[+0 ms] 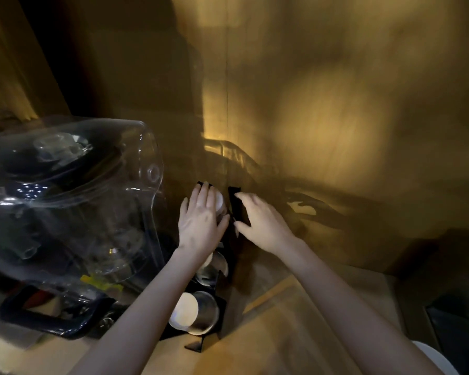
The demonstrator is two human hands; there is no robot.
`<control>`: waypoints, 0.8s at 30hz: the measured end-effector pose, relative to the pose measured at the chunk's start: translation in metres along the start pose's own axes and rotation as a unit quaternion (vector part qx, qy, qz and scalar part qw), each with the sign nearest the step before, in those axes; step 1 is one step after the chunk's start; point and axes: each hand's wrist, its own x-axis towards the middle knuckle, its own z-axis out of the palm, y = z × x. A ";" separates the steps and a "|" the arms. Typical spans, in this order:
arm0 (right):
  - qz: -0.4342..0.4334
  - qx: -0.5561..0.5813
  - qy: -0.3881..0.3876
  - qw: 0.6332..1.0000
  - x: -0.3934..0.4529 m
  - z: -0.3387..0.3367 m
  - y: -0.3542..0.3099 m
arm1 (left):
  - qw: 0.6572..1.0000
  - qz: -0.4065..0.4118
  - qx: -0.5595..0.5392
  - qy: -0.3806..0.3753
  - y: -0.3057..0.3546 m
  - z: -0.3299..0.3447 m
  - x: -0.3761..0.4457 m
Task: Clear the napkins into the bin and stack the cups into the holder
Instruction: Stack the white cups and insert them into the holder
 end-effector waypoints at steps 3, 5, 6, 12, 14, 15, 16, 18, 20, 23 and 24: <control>-0.008 -0.078 0.048 0.996 -0.029 -0.010 0.014 | 0.996 0.085 -0.014 -0.002 0.032 0.000 -0.014; 0.005 -0.129 0.060 0.990 -0.052 -0.014 0.029 | 0.990 0.140 -0.032 -0.015 0.060 0.007 -0.026; 0.022 -0.147 0.059 0.987 -0.065 -0.015 0.038 | 0.986 0.160 -0.039 -0.031 0.074 0.011 -0.032; 0.160 -0.185 0.053 0.968 -0.163 -0.023 0.096 | 0.956 0.255 -0.057 -0.129 0.153 0.048 -0.068; 0.213 -0.190 0.051 0.957 -0.199 -0.025 0.111 | 0.944 0.280 -0.059 -0.163 0.177 0.060 -0.082; 0.239 -0.193 0.048 0.951 -0.216 -0.025 0.117 | 0.938 0.290 -0.060 -0.180 0.188 0.065 -0.090; 0.264 -0.192 0.043 0.944 -0.233 -0.025 0.123 | 0.932 0.299 -0.062 -0.197 0.199 0.070 -0.097; 0.314 -0.178 0.035 0.932 -0.264 -0.024 0.131 | 0.919 0.307 -0.062 -0.238 0.219 0.079 -0.114; 0.371 -0.148 0.036 0.916 -0.291 -0.023 0.136 | 0.907 0.302 -0.042 -0.289 0.237 0.086 -0.129; 0.474 -0.061 0.069 0.876 -0.319 -0.018 0.141 | 0.898 0.272 0.004 -0.346 0.258 0.092 -0.146; 0.511 -0.011 0.080 0.856 -0.324 -0.017 0.142 | 0.895 0.262 0.006 -0.361 0.262 0.093 -0.149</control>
